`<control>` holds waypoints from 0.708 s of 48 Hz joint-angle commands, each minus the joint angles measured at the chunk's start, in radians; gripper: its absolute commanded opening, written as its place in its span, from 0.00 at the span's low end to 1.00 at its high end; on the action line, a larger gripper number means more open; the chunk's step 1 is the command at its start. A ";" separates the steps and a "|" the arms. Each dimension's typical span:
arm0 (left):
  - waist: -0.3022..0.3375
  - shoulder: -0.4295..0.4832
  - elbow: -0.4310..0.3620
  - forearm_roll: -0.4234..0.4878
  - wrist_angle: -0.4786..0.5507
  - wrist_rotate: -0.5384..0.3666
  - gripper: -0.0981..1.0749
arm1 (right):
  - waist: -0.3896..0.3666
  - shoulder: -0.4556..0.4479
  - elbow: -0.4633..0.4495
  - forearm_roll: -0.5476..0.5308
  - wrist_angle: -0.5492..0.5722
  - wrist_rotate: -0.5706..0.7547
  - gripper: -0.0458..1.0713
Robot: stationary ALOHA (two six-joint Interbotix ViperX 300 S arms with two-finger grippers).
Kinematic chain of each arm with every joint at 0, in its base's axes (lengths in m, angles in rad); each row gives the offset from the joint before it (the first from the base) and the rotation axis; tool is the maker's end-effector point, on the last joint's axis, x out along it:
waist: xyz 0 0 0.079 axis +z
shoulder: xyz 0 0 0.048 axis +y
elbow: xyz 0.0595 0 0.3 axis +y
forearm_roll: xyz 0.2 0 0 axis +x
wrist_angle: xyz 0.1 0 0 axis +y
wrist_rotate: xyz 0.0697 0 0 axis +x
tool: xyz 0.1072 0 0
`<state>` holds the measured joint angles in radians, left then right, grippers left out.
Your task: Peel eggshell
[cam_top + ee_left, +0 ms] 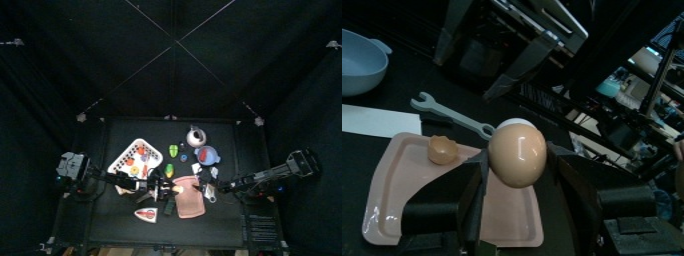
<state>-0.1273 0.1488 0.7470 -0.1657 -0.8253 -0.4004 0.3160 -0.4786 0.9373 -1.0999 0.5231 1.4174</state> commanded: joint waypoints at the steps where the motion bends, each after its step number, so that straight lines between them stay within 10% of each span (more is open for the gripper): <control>1: 0.002 -0.029 -0.017 0.003 -0.008 0.002 0.64 | 0.028 -0.029 -0.006 -0.041 -0.029 0.000 0.88; 34: -0.006 -0.018 -0.034 0.002 -0.008 0.000 0.56 | 0.026 0.178 -0.130 -0.209 -0.078 0.000 0.88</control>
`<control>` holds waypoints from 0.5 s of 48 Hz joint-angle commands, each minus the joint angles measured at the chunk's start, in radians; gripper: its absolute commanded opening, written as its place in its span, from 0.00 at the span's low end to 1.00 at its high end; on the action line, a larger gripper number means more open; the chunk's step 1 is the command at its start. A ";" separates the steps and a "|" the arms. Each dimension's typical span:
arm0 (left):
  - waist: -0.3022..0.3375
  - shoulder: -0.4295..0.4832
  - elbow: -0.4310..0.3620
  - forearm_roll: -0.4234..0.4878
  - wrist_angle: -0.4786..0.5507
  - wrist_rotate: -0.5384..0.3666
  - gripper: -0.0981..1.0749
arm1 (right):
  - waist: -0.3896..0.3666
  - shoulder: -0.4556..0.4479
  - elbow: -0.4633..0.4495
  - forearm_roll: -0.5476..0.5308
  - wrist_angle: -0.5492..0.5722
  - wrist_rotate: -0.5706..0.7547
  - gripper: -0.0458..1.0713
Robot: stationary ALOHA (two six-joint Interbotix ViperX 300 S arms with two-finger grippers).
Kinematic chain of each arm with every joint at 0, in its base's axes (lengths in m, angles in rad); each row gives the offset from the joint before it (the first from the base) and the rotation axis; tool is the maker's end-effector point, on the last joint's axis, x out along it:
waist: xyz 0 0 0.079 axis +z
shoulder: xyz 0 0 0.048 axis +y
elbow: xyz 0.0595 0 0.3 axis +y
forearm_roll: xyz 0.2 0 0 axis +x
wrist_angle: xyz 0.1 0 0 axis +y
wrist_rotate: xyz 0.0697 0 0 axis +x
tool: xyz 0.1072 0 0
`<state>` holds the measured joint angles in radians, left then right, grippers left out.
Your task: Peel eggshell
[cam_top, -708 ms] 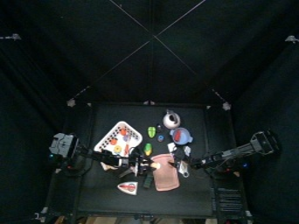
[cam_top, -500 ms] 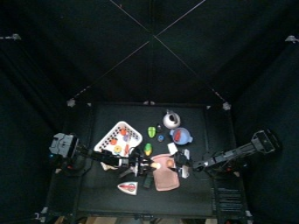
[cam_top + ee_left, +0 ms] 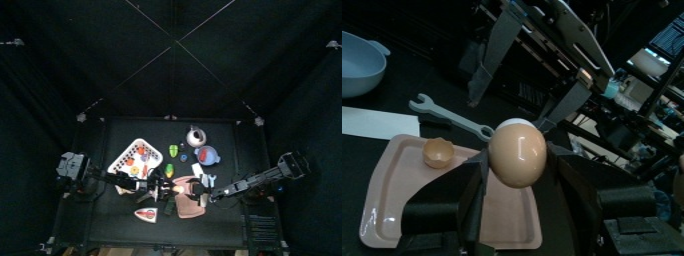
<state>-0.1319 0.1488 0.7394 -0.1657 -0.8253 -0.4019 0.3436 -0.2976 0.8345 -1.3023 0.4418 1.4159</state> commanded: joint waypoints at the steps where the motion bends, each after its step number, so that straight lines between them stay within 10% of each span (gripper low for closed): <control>1: -0.002 -0.018 -0.028 0.002 -0.008 0.002 0.56 | -0.002 -0.002 -0.031 -0.008 0.003 0.000 0.88; 24: 0.006 0.005 -0.044 -0.002 -0.008 0.002 0.56 | -0.002 0.028 -0.061 -0.025 -0.006 0.002 0.88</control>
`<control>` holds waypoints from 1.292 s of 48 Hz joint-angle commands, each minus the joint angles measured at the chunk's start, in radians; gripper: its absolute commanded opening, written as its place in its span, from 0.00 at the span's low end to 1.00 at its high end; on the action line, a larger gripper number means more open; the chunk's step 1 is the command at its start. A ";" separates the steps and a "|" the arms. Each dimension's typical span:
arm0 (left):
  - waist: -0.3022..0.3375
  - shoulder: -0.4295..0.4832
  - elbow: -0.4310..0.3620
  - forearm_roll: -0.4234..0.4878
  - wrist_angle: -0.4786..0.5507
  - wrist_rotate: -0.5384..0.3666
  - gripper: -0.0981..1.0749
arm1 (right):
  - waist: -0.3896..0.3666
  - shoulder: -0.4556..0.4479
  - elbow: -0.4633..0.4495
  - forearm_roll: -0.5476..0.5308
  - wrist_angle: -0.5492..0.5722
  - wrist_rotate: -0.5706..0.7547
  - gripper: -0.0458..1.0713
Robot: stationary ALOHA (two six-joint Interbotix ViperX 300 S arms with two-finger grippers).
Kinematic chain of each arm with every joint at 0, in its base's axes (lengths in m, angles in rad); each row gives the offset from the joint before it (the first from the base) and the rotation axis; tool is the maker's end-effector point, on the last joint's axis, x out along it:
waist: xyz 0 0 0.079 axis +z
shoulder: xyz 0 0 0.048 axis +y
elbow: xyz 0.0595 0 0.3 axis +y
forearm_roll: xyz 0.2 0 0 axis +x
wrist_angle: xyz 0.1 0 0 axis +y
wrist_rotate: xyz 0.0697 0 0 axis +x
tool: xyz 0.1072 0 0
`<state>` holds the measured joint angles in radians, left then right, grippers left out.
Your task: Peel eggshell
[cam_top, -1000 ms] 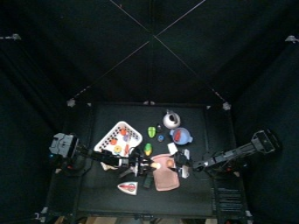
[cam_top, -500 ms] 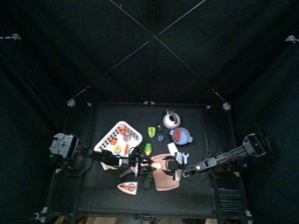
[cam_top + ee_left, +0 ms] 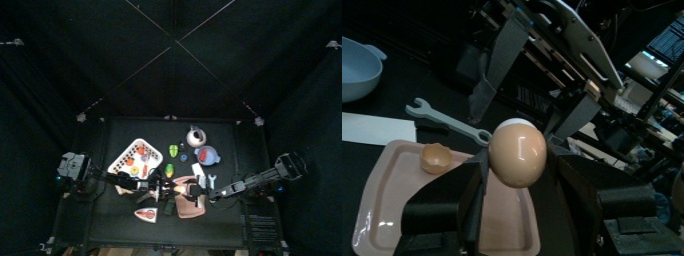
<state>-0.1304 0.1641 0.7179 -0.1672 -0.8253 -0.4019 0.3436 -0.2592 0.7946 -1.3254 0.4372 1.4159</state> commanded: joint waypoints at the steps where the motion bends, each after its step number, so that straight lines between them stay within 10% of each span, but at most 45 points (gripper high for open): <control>1: 0.005 -0.011 -0.023 0.000 -0.008 0.002 0.56 | -0.002 -0.011 -0.021 -0.002 -0.002 0.002 0.88; 62: 0.005 -0.014 -0.008 0.000 -0.008 0.002 0.56 | -0.009 -0.005 -0.026 0.014 -0.020 0.003 0.67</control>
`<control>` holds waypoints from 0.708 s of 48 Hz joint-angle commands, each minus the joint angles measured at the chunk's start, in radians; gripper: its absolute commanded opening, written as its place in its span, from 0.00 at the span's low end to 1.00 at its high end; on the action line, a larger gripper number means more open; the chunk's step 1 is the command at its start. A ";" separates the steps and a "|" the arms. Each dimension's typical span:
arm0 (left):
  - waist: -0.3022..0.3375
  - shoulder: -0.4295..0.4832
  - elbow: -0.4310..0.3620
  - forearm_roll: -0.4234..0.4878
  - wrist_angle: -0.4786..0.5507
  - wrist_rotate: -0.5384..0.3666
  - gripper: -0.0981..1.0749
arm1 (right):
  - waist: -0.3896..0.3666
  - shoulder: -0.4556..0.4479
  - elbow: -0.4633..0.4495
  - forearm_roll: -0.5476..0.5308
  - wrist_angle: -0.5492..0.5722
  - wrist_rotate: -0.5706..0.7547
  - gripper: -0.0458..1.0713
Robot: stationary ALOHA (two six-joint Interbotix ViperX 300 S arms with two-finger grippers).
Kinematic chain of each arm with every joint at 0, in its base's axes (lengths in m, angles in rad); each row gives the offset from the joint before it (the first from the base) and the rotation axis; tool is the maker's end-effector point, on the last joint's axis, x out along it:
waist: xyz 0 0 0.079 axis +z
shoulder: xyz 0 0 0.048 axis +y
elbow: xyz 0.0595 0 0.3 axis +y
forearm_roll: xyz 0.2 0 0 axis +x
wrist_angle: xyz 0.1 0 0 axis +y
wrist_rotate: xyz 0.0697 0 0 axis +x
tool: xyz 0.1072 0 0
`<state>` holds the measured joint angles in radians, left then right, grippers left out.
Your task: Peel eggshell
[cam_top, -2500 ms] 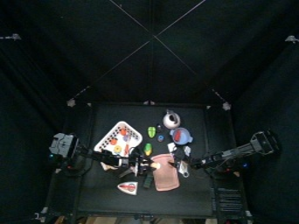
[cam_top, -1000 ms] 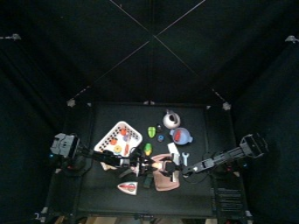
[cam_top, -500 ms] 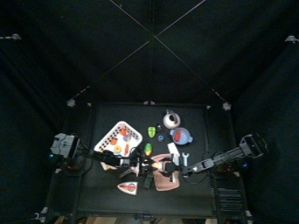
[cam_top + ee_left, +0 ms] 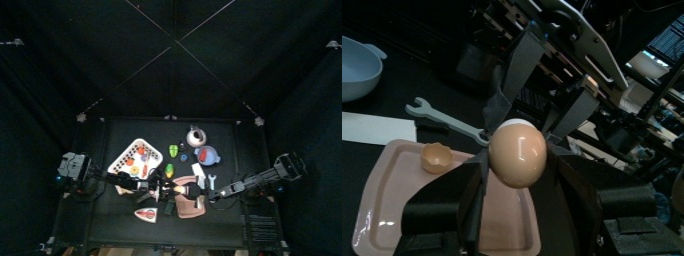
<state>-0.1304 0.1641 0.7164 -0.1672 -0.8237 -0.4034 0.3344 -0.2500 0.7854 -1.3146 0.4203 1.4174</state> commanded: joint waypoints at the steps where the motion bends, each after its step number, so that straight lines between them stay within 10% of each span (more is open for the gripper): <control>1: 0.006 -0.014 -0.005 0.000 -0.009 0.003 0.56 | 0.000 -0.014 -0.017 0.005 -0.003 0.002 0.67; 34: 0.006 -0.029 0.008 0.000 -0.009 0.003 0.56 | 0.008 -0.012 0.002 0.029 -0.003 0.002 0.67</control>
<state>-0.1289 0.1641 0.7302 -0.1672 -0.8237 -0.4034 0.3405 -0.2516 0.7961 -1.2885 0.4188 1.4174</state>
